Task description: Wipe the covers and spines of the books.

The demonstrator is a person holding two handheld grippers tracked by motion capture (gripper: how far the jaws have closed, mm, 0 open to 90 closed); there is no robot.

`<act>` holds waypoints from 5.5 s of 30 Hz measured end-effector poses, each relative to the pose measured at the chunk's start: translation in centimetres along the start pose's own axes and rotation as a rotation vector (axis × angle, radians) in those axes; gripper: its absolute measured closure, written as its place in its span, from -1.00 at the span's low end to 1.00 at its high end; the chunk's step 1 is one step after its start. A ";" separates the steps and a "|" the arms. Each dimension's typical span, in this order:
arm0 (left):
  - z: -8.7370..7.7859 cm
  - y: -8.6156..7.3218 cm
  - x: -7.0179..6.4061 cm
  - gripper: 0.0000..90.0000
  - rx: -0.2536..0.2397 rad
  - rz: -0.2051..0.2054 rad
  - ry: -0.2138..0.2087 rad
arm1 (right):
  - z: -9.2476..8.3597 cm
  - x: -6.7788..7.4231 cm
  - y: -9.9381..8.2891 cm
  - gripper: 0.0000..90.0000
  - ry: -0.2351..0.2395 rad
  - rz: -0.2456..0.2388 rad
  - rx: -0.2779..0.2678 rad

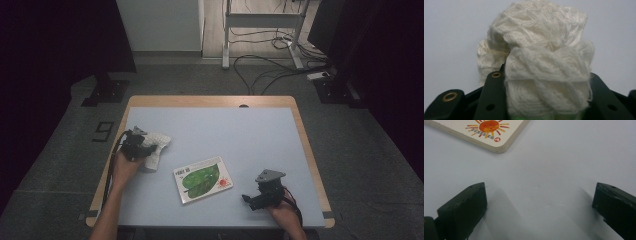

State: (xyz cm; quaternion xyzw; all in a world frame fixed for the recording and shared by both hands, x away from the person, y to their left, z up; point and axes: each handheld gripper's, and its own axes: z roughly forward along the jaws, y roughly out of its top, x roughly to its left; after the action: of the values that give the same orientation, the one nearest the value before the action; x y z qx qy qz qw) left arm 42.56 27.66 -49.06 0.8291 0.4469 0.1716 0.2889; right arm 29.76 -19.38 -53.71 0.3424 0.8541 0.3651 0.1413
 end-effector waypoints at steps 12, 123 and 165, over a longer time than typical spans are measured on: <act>0.3 -0.5 0.3 -0.20 -0.007 -0.042 -0.034 | 0.0 0.0 0.0 -1.00 0.000 0.000 0.000; -0.8 -6.4 -14.6 -1.00 -0.062 0.326 -0.325 | -1.0 -1.0 3.9 -1.00 0.036 -0.023 -0.019; -0.8 -6.4 -14.5 -1.00 -0.055 0.318 -0.330 | 10.8 -1.1 12.2 -1.00 0.204 -0.048 0.061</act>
State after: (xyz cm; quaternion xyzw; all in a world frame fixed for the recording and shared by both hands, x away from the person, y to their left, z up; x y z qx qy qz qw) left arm 30.15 18.48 -52.87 0.8977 0.2523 0.0892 0.3500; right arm 41.74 -8.31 -52.45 0.2872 0.8826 0.3685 0.0518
